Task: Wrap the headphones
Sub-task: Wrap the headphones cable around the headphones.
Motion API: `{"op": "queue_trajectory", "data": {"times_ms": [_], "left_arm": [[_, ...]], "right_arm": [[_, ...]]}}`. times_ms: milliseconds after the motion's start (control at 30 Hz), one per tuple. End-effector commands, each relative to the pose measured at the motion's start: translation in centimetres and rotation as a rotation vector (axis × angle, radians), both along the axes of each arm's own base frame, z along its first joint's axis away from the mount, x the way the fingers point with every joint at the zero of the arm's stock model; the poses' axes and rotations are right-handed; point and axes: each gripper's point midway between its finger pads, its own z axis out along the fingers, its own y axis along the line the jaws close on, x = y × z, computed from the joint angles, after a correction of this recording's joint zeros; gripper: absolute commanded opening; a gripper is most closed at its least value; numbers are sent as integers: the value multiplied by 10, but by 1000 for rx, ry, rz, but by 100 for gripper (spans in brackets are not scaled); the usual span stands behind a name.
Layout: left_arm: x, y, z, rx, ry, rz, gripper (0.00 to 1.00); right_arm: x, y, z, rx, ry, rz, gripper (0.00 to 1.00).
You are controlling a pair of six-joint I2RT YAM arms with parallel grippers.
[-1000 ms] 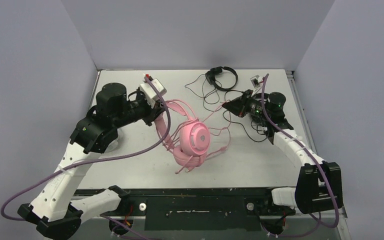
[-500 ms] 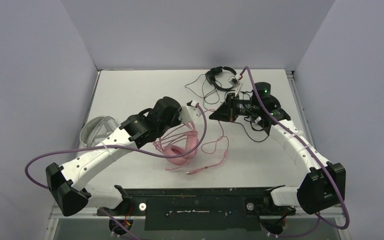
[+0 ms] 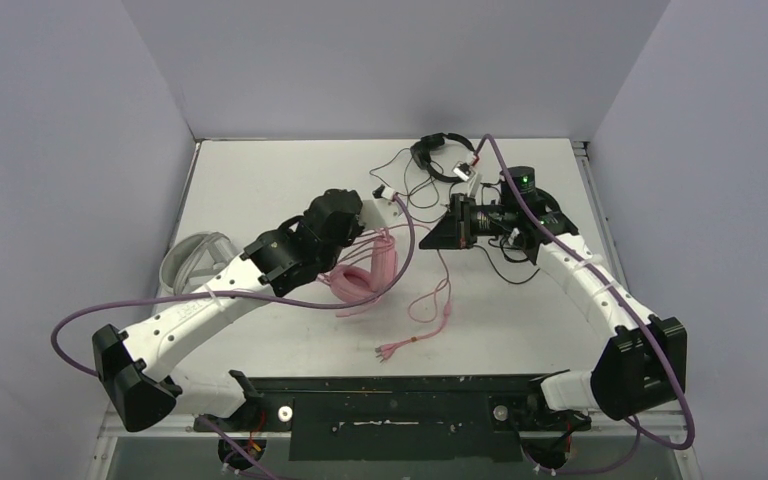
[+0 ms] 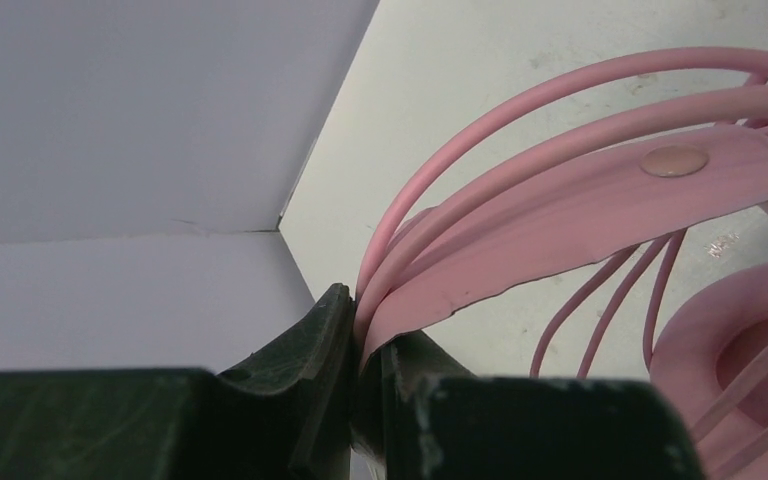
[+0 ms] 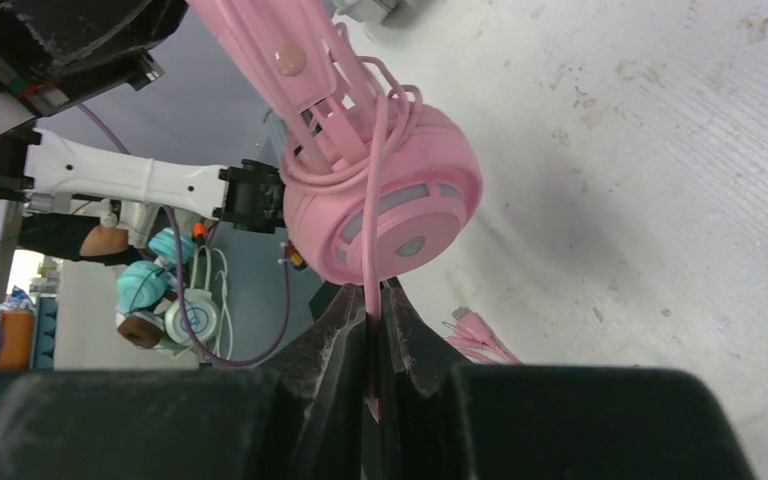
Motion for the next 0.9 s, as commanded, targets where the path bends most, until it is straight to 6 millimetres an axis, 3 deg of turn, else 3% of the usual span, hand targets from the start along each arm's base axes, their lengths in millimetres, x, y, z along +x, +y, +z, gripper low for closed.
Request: {"op": "queue_trajectory", "data": {"times_ms": [0, 200, 433, 500, 700, 867], "left_arm": [[19, 11, 42, -132, -190, 190, 0], [32, 12, 44, -285, -251, 368, 0], [42, 14, 30, -269, -268, 477, 0], [45, 8, 29, -326, -253, 516, 0], [56, -12, 27, -533, -200, 684, 0], [60, -24, 22, -665, -172, 723, 0]], "right_arm": [[-11, 10, 39, 136, -33, 39, 0], [-20, 20, 53, 201, 5, 0, 1], [-24, 21, 76, 244, -36, -31, 0], [-22, 23, 74, 238, -33, -49, 5], [-7, 35, 60, 226, 4, -154, 5], [2, 43, 52, 244, 21, -215, 16]]}}
